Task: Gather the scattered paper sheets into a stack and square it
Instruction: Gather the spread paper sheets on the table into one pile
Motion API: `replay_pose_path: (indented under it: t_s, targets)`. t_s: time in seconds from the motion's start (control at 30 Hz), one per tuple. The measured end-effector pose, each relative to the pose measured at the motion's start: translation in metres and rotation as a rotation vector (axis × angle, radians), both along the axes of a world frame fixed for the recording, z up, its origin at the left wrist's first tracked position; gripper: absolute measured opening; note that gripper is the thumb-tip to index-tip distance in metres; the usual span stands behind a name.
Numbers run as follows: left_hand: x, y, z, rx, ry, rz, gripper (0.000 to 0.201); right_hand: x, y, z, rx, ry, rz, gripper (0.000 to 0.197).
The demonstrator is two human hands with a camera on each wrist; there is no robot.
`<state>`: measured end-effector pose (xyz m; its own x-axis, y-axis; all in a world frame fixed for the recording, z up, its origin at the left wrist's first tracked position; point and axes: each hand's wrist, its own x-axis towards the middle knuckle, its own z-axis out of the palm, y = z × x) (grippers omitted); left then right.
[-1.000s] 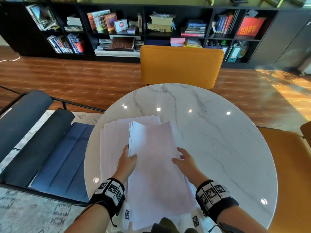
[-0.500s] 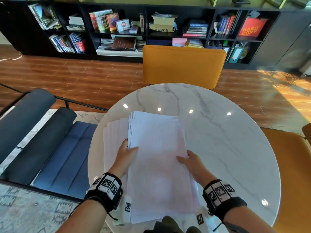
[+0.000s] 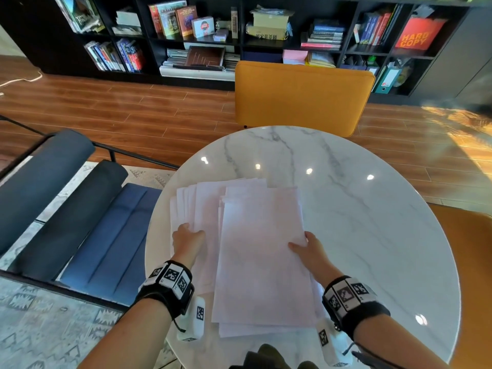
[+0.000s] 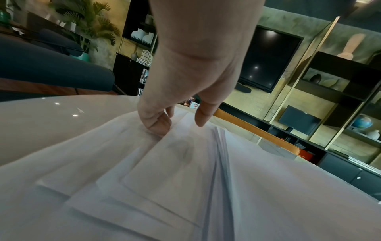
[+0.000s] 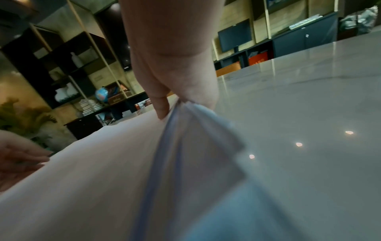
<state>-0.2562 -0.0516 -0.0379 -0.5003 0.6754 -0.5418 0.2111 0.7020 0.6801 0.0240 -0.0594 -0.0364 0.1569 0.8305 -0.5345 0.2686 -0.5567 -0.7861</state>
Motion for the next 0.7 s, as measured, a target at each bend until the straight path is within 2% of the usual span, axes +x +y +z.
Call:
replay_pose_path:
  t_s: [0.1,0.27,0.3,0.37,0.4,0.5,0.57,0.7]
  targets:
    - [-0.004,0.005,-0.002,-0.064,0.042,-0.034,0.067,-0.008,0.002,-0.005,0.014,-0.038,-0.016,0.057]
    - [-0.010,0.010,-0.005,-0.093,0.124,-0.032,0.056,-0.009,0.007,-0.006,0.061,-0.127,0.017,0.057]
    - [-0.010,0.010,-0.005,-0.073,0.112,-0.025,0.046,-0.008,0.007,-0.005,0.066,-0.136,0.018,0.057]
    - [-0.010,0.011,-0.004,-0.008,0.060,-0.013,0.010,-0.007,0.009,-0.005,0.074,-0.139,0.007,0.057]
    - [-0.009,0.011,-0.002,0.014,0.027,-0.013,0.008,-0.007,0.010,-0.004,0.077,-0.136,0.001,0.057]
    - [-0.008,0.013,0.001,0.037,-0.050,-0.032,0.046,-0.011,0.013,-0.002,0.079,-0.149,0.016,0.057]
    - [-0.006,0.016,-0.002,0.050,-0.062,-0.059,0.051,-0.014,0.015,-0.003,0.081,-0.165,0.034,0.058]
    - [0.008,0.016,0.008,0.082,-0.078,-0.100,0.041,-0.022,0.021,-0.004,0.055,-0.159,0.077,0.059]
